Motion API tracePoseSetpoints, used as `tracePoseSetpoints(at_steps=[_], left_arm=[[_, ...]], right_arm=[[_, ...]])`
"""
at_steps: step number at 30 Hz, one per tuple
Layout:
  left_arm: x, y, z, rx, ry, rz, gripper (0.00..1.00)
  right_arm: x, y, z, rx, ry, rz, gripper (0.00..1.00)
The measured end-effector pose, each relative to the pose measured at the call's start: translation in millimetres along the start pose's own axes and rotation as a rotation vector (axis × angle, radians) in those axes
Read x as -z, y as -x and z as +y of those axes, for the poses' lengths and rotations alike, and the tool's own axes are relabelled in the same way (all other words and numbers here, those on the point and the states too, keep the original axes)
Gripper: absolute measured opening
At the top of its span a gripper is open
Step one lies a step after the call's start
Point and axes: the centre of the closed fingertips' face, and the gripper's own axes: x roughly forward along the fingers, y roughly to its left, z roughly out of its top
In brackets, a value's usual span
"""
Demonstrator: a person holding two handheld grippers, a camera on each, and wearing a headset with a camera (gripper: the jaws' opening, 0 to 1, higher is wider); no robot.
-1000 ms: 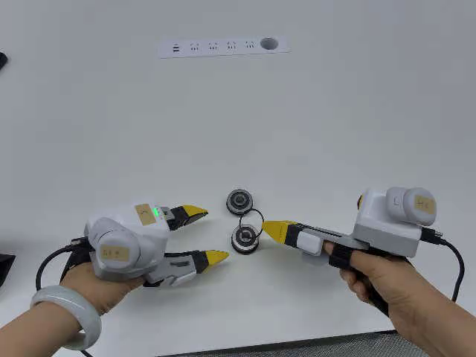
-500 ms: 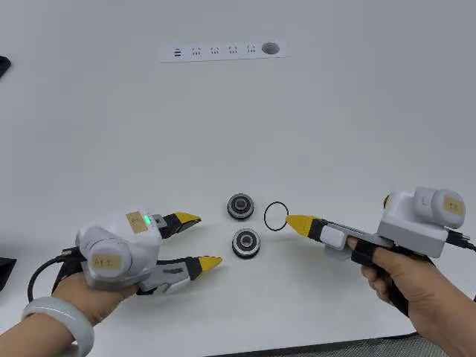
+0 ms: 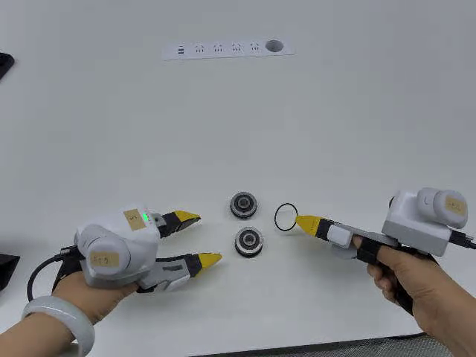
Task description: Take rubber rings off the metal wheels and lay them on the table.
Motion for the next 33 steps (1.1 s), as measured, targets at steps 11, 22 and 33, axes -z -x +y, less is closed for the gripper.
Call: tracePoseSetpoints(at_steps=[11, 22, 33], left_arm=[[1.5, -0.2, 1.7, -0.001, 0.008, 0.000, 0.42], [3.0, -0.6, 2.9, -0.001, 0.009, 0.002, 0.42], [2.1, 0.3, 1.6, 0.000, 0.011, -0.002, 0.42]], right_arm=[[2.2, -1.9, -17.8, 0.048, 0.027, 0.016, 0.02], [2.9, -3.3, -20.4, 0.069, 0.085, 0.027, 0.10], [3.1, -0.4, -20.3, 0.091, 0.157, 0.041, 0.16]])
